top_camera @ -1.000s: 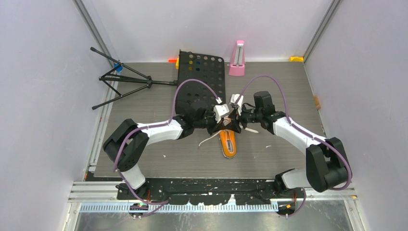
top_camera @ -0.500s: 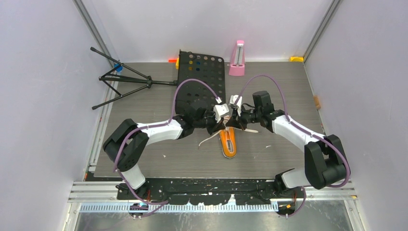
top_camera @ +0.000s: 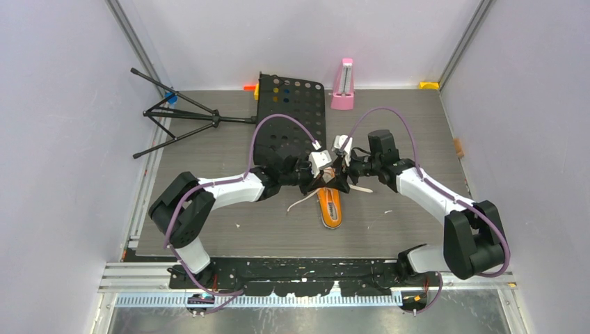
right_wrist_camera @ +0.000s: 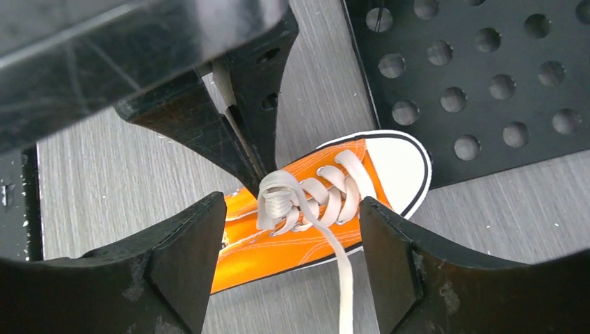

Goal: Tie the shoes

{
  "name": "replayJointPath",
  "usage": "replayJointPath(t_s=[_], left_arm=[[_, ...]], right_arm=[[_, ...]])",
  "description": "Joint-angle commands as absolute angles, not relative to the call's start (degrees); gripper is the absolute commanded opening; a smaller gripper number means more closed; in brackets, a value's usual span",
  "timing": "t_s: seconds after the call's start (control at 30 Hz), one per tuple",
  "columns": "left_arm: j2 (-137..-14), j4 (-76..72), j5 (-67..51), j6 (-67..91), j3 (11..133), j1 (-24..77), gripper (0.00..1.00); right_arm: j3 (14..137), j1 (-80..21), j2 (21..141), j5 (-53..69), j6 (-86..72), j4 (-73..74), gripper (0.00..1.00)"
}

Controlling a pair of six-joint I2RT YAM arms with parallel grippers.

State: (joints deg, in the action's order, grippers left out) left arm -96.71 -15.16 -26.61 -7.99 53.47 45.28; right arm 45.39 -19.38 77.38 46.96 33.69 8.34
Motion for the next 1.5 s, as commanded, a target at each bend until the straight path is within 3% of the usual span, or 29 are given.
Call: replayJointPath(t_s=[0.0,0.4,0.77,0.9,1.07,1.27,1.37,1.43,1.47], left_arm=[[-93.7,-15.9,-27.3,-9.1,55.0,45.3,0.00],[-93.6,-15.9,-27.4,-9.2,55.0,45.3,0.00],[-93.5,-15.3,-26.5,-9.5,55.1,45.3,0.00],[-93.4,-16.1,-25.9,-8.7,54.5,45.4,0.01],[-92.6,-17.0,-21.6,-4.9,53.1,45.3,0.19],[-90.3,-15.5,-15.2,3.5,51.5,45.3,0.40],[-88.0,-14.9,-13.7,6.4,49.8,45.4,0.42],[-86.7,-14.7,-13.5,8.6,48.7,45.7,0.37],[-86.4,-14.7,-13.7,9.4,48.4,46.1,0.31]], right_arm=[[45.8,-19.2,76.4,47.4,34.3,3.9,0.75],[50.8,-19.2,81.6,53.6,40.1,11.4,0.62],[52.2,-19.1,82.1,54.6,41.5,15.8,0.01],[51.4,-19.0,82.0,54.2,37.5,14.6,0.00],[49.3,-16.3,82.2,57.9,28.2,7.7,0.00],[50.7,-15.4,85.0,59.3,22.3,9.2,0.00],[51.1,-15.1,86.8,59.7,19.6,9.2,0.00],[50.9,-15.1,87.7,60.6,18.3,8.8,0.00],[50.4,-15.1,87.9,60.7,16.9,7.7,0.00]])
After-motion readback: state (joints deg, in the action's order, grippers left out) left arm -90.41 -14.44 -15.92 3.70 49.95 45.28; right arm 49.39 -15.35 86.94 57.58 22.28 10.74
